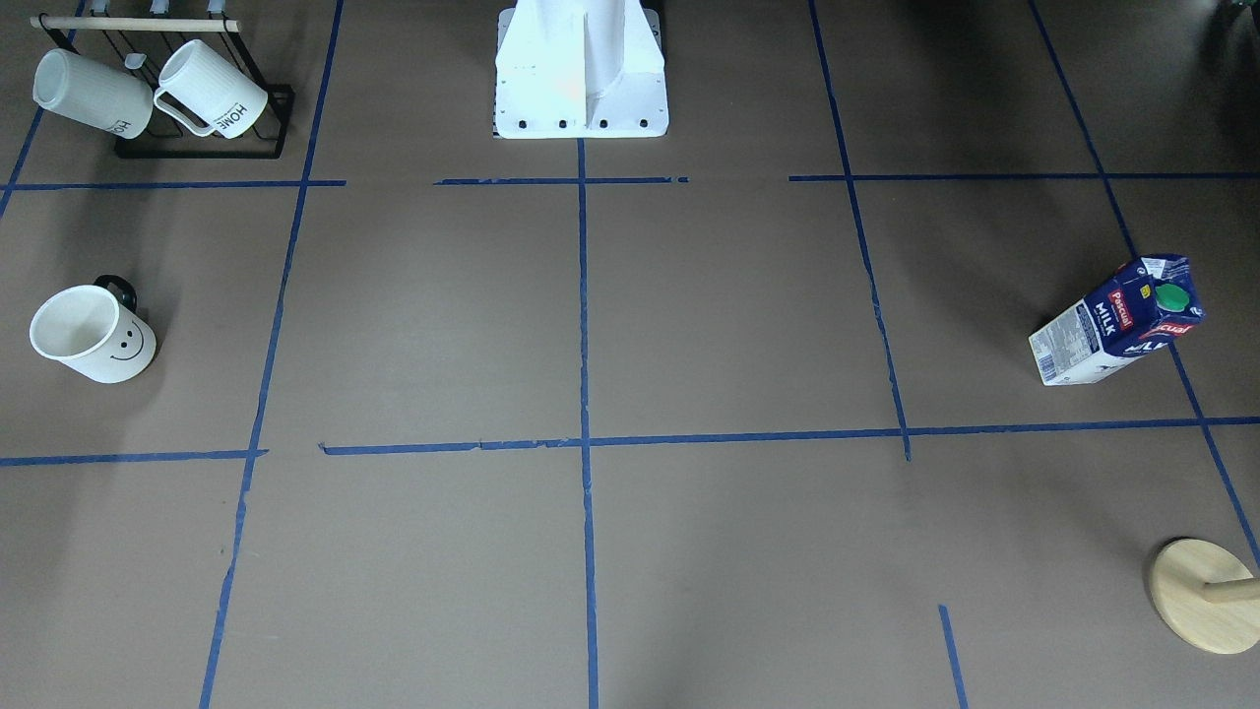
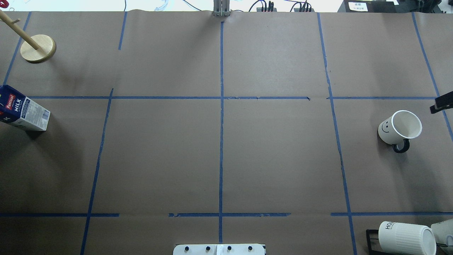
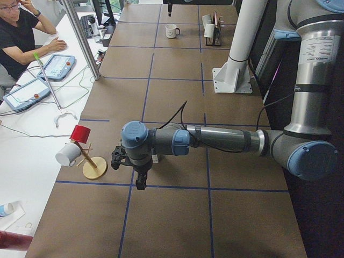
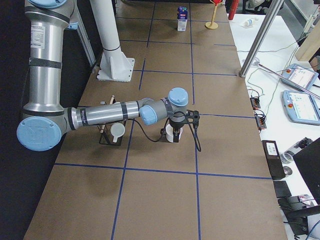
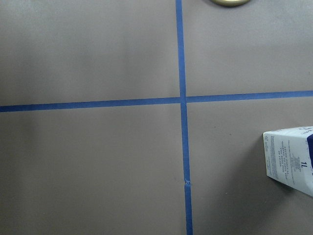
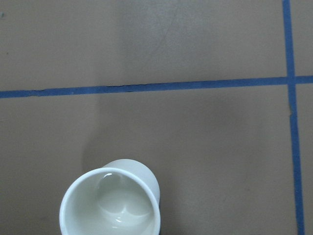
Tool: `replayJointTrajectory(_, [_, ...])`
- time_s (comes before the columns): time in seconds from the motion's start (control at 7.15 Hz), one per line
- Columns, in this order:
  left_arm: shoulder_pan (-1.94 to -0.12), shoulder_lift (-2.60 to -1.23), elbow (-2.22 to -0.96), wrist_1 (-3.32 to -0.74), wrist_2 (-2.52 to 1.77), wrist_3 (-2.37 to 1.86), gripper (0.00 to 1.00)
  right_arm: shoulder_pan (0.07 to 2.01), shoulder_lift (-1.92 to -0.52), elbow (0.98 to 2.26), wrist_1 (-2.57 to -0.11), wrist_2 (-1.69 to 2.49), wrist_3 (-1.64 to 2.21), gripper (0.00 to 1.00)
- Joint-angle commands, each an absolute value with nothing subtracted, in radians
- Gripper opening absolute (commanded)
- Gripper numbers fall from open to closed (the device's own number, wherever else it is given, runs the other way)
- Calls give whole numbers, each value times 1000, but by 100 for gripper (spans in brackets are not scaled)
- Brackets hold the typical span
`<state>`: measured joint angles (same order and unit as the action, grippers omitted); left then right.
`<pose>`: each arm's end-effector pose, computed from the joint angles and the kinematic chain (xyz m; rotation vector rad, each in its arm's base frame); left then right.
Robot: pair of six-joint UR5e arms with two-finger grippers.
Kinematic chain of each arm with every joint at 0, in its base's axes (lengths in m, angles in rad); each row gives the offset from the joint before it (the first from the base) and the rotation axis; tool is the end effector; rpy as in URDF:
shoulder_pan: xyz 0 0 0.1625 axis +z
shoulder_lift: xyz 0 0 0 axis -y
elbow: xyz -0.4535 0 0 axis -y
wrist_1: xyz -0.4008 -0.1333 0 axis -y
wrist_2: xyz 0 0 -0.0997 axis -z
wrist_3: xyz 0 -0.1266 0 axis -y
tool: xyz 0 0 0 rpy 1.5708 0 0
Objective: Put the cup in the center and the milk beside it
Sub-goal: 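Lower the right gripper onto the white mug rim and grasp it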
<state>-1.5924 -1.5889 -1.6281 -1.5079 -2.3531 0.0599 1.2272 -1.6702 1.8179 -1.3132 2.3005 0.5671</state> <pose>-0.0550 -0.5076 0.6743 0.0437 0.7812 0.0412 -0.1157 -0.4687 0.6022 0.0312 -0.8158 0.0631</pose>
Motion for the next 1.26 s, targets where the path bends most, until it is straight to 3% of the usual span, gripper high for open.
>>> replayJointTrajectory(0.0, [-1592,-1589,-1634,-1508,-2353,60,100,1164,-1652,1804,-1292,2275,612,100])
replayJointTrajectory(0.98, [-1592,-1589,-1641,-1508,-2353,60,100,1112,-1592,1675,-1293,2276,614,100])
replayJointTrajectory(1.12, [-1591,-1589,-1641,-1508,-2353,60,100,1112,-1591,1661,-1292,2276,612,96])
